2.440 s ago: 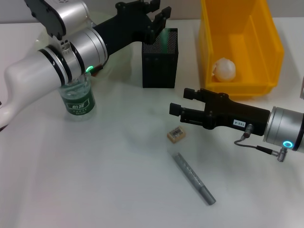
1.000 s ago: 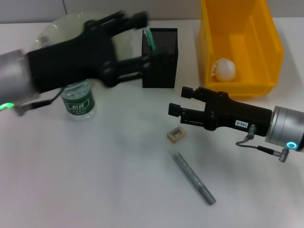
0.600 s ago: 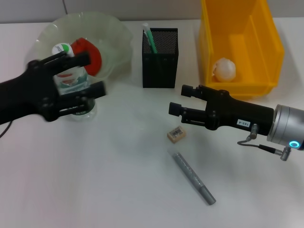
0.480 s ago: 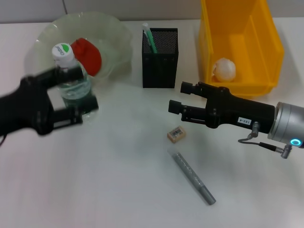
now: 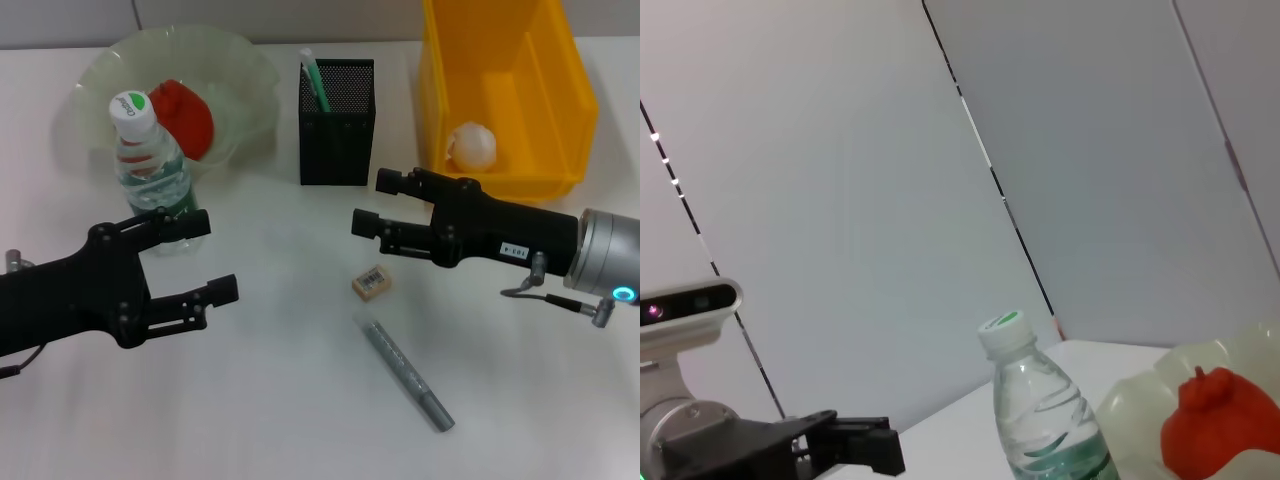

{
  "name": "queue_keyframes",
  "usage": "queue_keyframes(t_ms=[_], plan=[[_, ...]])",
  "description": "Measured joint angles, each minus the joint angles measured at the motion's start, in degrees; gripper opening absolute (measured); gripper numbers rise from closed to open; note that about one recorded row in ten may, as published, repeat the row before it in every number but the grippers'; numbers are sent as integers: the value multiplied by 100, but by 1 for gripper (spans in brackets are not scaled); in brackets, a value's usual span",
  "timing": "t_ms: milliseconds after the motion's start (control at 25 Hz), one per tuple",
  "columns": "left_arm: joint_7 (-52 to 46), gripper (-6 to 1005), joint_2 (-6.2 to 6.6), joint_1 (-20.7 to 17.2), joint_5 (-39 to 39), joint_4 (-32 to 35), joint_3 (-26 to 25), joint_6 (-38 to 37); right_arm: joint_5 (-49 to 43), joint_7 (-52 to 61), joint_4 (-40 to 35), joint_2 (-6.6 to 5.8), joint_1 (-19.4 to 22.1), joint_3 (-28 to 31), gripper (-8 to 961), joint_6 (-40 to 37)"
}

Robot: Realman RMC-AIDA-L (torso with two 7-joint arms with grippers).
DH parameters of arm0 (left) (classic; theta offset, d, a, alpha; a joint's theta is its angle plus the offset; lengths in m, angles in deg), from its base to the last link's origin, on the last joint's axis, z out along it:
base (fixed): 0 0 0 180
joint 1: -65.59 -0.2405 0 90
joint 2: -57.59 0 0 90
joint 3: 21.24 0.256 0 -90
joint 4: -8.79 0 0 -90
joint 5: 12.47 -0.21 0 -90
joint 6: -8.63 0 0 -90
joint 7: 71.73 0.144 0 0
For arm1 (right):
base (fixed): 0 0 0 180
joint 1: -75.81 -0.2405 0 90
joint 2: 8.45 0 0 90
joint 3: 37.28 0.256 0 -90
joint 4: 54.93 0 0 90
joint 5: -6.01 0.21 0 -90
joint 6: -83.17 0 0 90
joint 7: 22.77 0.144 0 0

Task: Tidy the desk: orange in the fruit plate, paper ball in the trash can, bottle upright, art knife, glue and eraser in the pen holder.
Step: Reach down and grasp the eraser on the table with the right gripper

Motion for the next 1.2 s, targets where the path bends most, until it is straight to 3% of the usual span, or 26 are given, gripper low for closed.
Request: queue_keyframes(t_ms=[160,320,480,600,840,1200], plan=[[114,819,0,89,-2,-167,-3,4,-490,836,-851,-22,62,36,827,21],[159,819,1,102,-5,-190,-11,30,-1769,2645,-2694,-21,159,105,826,14],[177,819,-18,82,11,-287,-66,49,-3508,4572,-4387,-22,-173,61,825,-73],[214,819,-24,92,14,-407,-93,51,-4623,5684,-5119,-19,-626,55,825,-286],[585,819,-25,97,16,-589,-94,4,-5970,6843,-5309,-25,-1851,28,824,-1148],[899,819,-3,57,-68,-600,-39,-15,-6789,7810,-4852,5,-2803,-805,823,-1485]])
